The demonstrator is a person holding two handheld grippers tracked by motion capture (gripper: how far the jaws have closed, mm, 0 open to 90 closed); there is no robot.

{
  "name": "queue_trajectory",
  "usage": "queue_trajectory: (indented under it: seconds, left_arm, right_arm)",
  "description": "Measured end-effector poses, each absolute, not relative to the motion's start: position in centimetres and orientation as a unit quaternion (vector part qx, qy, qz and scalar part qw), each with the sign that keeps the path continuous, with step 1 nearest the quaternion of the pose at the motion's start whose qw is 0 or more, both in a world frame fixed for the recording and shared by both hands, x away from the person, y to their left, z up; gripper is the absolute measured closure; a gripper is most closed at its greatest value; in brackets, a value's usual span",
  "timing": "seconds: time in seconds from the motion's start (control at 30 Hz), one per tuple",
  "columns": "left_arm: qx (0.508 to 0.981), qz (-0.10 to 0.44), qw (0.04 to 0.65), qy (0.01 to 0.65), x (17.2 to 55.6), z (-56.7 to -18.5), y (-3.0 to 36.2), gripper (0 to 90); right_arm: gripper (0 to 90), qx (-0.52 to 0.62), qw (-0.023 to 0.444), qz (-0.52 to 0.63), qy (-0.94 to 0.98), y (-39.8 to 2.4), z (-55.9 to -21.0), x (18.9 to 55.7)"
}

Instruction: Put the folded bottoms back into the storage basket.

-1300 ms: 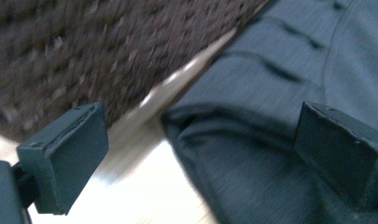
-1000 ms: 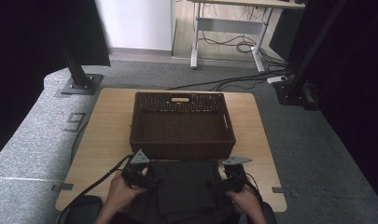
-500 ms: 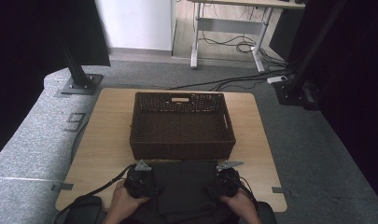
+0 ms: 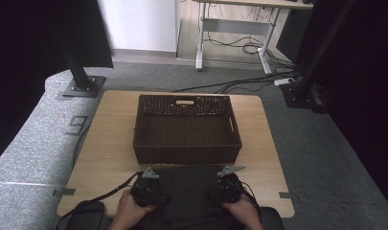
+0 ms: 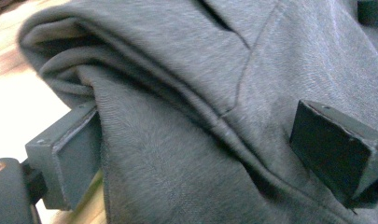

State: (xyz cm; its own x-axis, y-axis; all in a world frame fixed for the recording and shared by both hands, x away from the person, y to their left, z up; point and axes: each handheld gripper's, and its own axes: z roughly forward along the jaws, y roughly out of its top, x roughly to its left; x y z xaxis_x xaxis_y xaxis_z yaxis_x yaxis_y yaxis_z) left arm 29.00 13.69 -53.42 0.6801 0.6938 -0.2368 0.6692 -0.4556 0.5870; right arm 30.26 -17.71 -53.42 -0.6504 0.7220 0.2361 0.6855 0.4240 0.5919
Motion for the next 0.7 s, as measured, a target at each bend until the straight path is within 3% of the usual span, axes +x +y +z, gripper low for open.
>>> queue_trajectory:
  seconds: [0.3,0.37,0.47,0.7]
  left_arm:
    - [0.856,0.008,0.342,0.387,29.3,-53.2,12.7,27.9]
    - [0.856,0.004,0.342,0.388,29.5,-53.2,12.6,34.6]
    - [0.855,-0.002,0.343,0.389,29.8,-53.2,12.5,38.7]
    - [0.851,-0.017,0.366,0.376,29.8,-53.0,12.6,60.4]
  right_arm:
    - [39.1,0.418,-0.044,0.369,0.829,-17.7,-53.6,30.9]
    - [49.3,0.414,-0.058,0.379,0.826,-17.4,-53.8,31.1]
    - [55.0,0.416,-0.070,0.387,0.820,-17.2,-54.1,31.3]
    - [62.9,0.427,-0.076,0.408,0.804,-17.5,-54.4,30.9]
